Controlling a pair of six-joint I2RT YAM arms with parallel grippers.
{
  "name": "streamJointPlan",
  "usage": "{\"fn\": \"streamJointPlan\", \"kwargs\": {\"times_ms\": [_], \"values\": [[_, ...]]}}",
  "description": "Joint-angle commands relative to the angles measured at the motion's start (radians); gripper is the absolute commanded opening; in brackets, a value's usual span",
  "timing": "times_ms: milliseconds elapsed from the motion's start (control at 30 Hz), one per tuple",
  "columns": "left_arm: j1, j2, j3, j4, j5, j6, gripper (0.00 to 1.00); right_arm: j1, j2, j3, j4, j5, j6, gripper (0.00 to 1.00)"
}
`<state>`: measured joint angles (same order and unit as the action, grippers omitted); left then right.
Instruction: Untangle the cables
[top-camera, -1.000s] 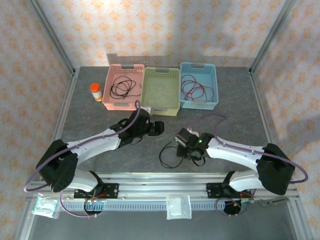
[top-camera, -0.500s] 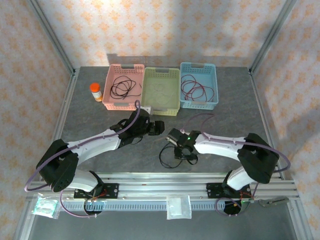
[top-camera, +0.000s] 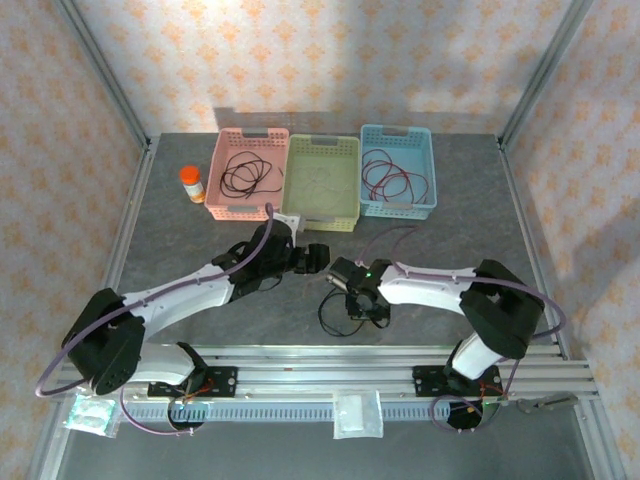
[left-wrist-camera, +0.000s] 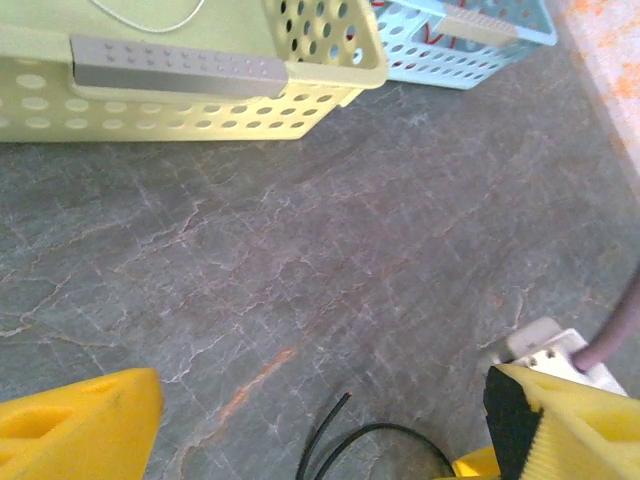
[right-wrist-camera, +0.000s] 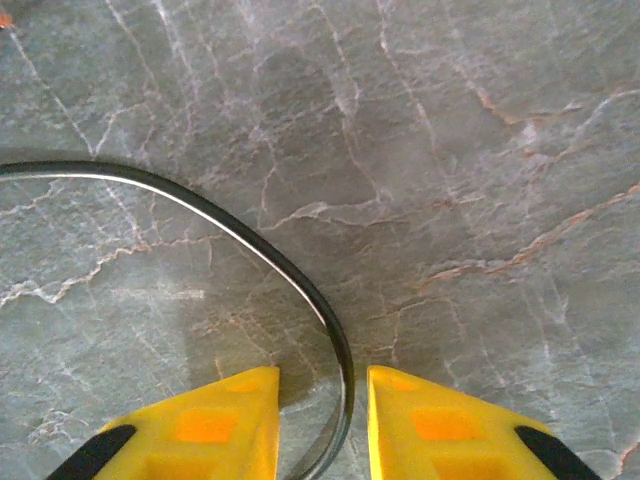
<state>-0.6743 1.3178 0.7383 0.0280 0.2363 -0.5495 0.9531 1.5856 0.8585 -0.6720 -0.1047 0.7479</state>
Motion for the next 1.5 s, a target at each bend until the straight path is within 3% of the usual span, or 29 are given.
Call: {"fn": "streamJointPlan", "kwargs": {"times_ms": [0,433,600,767,967,1133,1267,1467], "values": [[-0.008,-0.037,-0.017,-0.002,0.04,0.016,0.87,0.005,0.049,0.0,-0.018,0.026,-0.023,0.26],[-0.007,-0.096,0.013,-0.083,0.007,0.036,0.99,0.0,0.049,0.05,-0.039,0.114,-0.039,0.03],[-0.001,-0.072,0.063,-0.098,0.001,0.054,0.99,-0.034,-0.058,0.057,-0.045,0.215,-0.048,0.0],[0.004,-0.039,0.122,-0.132,0.0,0.082,0.99,-0.117,-0.241,0.015,0.046,0.275,-0.17,0.0],[0.004,0.009,0.214,-0.158,0.094,0.142,0.99,-0.227,-0.435,-0.04,0.191,0.189,-0.371,0.0],[-0.001,0.066,0.297,-0.193,0.163,0.191,0.98,-0.264,-0.46,0.007,0.195,0.189,-0.49,0.0],[-0.005,0.083,0.302,-0.195,0.156,0.203,0.96,-0.294,-0.483,0.033,0.201,0.161,-0.561,0.0],[-0.005,0.102,0.309,-0.217,0.09,0.218,0.95,-0.388,-0.5,0.077,0.189,0.008,-0.622,0.0]]}}
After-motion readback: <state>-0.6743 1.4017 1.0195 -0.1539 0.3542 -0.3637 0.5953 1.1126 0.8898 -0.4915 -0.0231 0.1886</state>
